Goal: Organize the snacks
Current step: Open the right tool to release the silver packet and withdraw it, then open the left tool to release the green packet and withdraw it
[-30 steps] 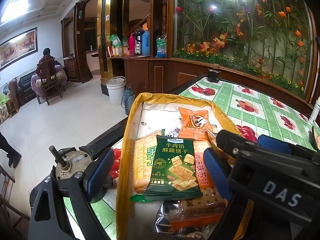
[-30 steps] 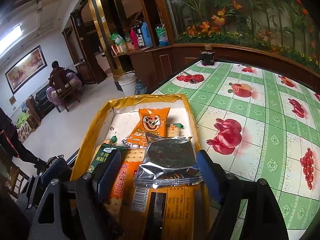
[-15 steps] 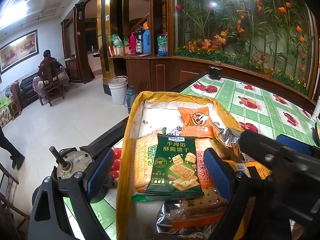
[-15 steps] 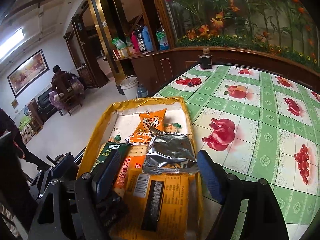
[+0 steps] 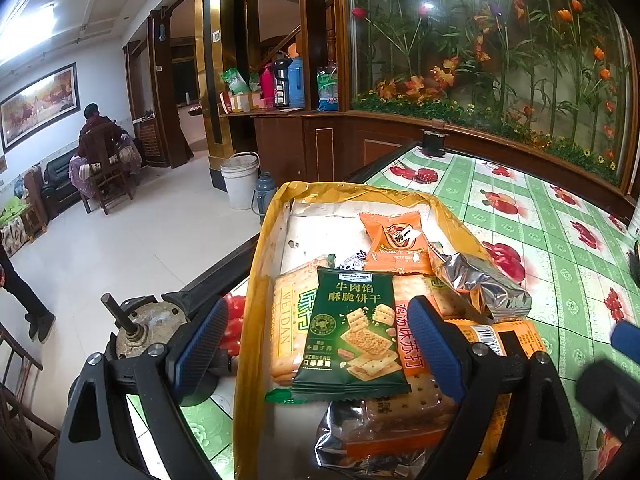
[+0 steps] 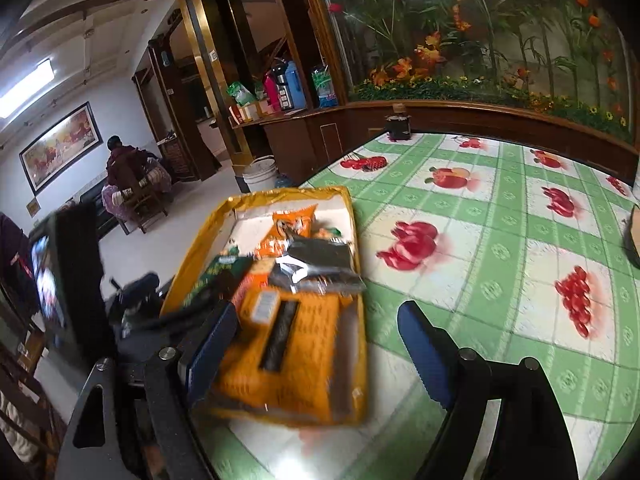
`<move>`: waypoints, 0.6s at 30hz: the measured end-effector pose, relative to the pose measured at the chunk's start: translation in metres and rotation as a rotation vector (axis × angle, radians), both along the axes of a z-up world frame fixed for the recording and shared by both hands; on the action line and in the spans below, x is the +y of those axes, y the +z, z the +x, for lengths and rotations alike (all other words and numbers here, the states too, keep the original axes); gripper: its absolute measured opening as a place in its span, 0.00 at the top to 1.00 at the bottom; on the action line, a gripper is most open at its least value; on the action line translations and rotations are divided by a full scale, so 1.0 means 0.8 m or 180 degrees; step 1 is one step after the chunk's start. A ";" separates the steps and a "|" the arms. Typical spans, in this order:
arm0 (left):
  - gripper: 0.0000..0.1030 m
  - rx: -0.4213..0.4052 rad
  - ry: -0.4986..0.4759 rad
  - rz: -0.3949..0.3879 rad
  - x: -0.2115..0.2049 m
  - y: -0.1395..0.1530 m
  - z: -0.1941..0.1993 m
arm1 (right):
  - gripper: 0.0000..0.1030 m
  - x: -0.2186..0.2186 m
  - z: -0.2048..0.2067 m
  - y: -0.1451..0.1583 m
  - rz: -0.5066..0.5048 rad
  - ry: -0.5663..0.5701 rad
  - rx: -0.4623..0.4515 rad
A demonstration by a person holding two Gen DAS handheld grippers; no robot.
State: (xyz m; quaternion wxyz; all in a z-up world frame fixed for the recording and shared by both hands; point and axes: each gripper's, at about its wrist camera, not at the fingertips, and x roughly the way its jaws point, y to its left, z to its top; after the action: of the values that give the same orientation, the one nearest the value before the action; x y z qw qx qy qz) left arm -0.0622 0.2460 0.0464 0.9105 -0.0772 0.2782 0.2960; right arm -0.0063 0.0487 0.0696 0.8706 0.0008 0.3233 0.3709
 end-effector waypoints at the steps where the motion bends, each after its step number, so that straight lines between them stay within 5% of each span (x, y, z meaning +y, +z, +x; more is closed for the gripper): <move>1: 0.12 0.0008 0.0007 0.0017 0.001 -0.001 -0.001 | 0.16 -0.004 -0.003 -0.001 0.0006 0.0008 0.0011; 18: 0.12 -0.0058 -0.0170 -0.0061 -0.017 0.008 -0.036 | 0.09 -0.063 -0.036 -0.021 0.0044 -0.0090 0.0075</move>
State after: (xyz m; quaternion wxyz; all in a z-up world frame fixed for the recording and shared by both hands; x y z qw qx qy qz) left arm -0.0910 0.2321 0.0527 0.9198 -0.0812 0.2748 0.2682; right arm -0.0349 -0.0019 0.0528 0.8718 0.0158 0.3310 0.3608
